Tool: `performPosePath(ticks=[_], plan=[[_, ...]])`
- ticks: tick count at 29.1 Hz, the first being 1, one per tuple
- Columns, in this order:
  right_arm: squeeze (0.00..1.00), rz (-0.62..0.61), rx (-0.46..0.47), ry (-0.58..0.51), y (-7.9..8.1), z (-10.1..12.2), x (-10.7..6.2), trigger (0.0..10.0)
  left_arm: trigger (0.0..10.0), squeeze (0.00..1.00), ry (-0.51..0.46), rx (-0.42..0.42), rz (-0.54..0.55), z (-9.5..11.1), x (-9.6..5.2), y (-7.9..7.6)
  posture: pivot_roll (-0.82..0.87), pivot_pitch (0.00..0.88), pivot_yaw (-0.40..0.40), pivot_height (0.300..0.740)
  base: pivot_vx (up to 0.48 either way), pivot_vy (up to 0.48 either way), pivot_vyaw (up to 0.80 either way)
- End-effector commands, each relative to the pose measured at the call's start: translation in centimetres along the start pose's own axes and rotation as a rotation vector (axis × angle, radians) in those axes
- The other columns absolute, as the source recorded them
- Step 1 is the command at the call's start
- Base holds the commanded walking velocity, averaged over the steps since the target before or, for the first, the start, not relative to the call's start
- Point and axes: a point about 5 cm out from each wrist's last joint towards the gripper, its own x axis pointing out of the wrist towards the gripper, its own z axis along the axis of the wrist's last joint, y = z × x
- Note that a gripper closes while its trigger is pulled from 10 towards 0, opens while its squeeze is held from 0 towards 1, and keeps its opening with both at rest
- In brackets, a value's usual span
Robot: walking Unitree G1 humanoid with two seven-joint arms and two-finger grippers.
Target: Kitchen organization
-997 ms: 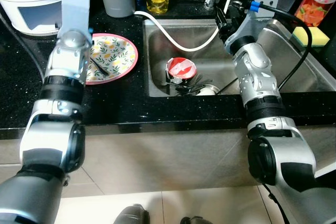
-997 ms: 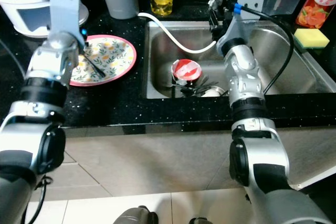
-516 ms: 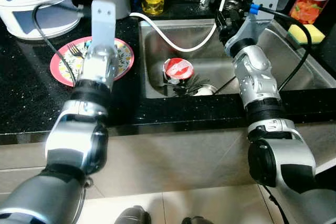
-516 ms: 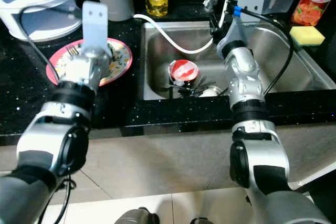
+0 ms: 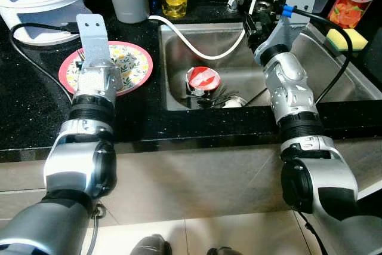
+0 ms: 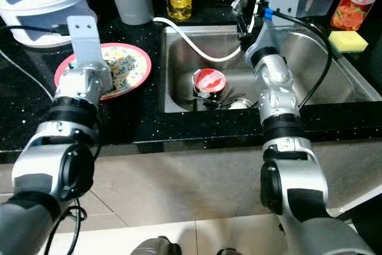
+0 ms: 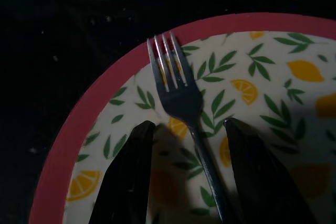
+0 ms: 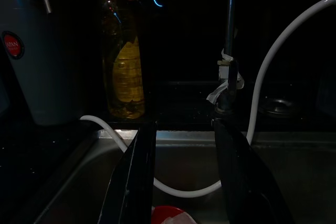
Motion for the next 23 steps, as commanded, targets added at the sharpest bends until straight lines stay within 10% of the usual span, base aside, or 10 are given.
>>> performPosePath(ticks=[1,2,3,4,5,15,20,22,23], plan=[[0.00,0.003,0.009,-0.001,0.2,0.3,0.2,10.0,10.0,0.00,0.148,-0.057,-0.026,-2.9,0.8,0.3,0.23,0.038,0.030,0.740,0.000,0.000,0.00],[0.00,0.003,0.009,-0.001,0.2,0.3,0.2,10.0,10.0,0.00,0.148,-0.057,-0.026,-2.9,0.8,0.3,0.23,0.038,0.030,0.740,0.000,0.000,0.00],[0.00,0.003,0.009,-0.001,0.2,0.3,0.2,10.0,4.6,0.00,0.200,-0.099,-0.063,-3.6,0.8,0.0,0.23,0.039,0.029,0.740,0.000,0.000,0.00],[0.00,0.002,0.009,-0.002,0.2,0.3,0.2,10.0,4.6,0.00,0.230,-0.120,-0.093,-4.2,0.8,-0.3,0.23,0.039,0.029,0.740,0.000,0.000,0.00],[0.00,0.002,0.009,-0.003,0.1,0.3,0.2,10.0,0.0,0.00,0.267,-0.140,-0.124,-4.8,0.8,-0.6,0.23,0.039,0.030,0.740,0.000,0.000,0.00],[0.00,-0.036,0.010,-0.019,-0.7,0.4,-0.2,10.0,0.0,0.00,0.303,-0.105,-0.141,-5.8,0.9,-0.6,0.21,0.029,0.073,0.740,0.000,0.000,0.00],[0.00,-0.066,0.010,-0.013,-1.6,0.1,-0.6,10.0,0.0,0.00,0.002,-0.050,-0.157,-1.2,0.3,-1.1,0.22,0.018,0.060,0.740,0.000,0.000,0.00],[0.00,-0.063,0.016,-0.006,-1.5,0.1,-0.4,10.0,1.5,0.00,-0.202,-0.094,-0.260,2.5,-1.3,-2.1,0.24,0.025,0.042,0.740,0.000,0.000,0.00],[0.00,-0.056,0.017,-0.004,-1.3,0.1,-0.3,10.0,9.2,0.00,-0.303,-0.103,-0.314,4.3,-2.4,-2.6,0.24,0.025,0.042,0.740,0.000,0.000,0.00]])
